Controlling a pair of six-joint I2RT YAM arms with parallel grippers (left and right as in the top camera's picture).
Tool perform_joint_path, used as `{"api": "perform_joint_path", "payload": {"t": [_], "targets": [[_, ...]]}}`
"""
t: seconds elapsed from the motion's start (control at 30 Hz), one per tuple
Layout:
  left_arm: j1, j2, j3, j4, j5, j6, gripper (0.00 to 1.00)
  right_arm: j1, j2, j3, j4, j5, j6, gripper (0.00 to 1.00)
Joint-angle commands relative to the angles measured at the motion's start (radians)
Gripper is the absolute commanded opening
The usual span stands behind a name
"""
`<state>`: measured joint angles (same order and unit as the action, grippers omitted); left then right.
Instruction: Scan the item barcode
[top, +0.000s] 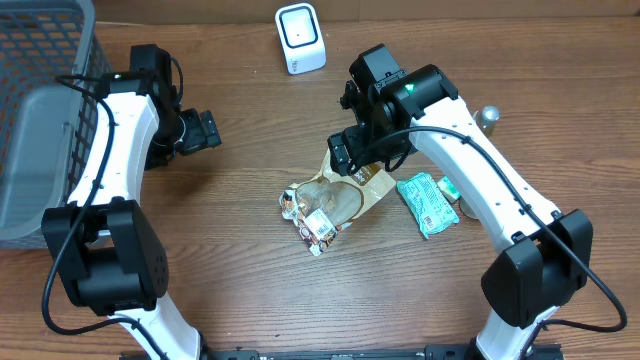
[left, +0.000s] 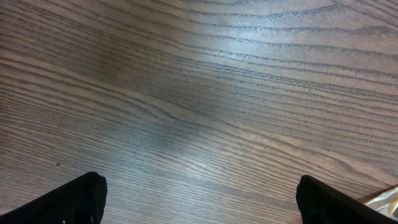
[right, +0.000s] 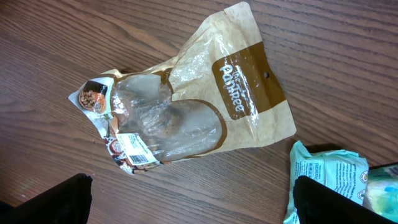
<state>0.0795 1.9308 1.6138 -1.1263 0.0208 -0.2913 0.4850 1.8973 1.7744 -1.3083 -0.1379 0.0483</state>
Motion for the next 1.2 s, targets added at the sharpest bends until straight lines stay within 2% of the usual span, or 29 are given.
{"api": "perform_joint_path", "payload": {"t": [0.0,0.3,0.67,1.17], "targets": [[0.005,-0.010,0.018,0.001,-0.010,-0.001,1.00,-0.005,-0.004,-0.002,0.019,0.070,0.000,1.00],[0.005,-0.010,0.018,0.001,-0.010,-0.001,0.99,-0.007,-0.021,-0.002,0.033,0.082,0.000,1.00],[0.005,-0.010,0.018,0.001,-0.010,-0.001,1.00,-0.022,-0.262,-0.002,0.251,0.085,0.000,1.00],[0.005,-0.010,0.018,0.001,-0.010,-0.001,0.99,-0.106,-0.547,-0.002,0.182,0.085,-0.003,1.00]]}}
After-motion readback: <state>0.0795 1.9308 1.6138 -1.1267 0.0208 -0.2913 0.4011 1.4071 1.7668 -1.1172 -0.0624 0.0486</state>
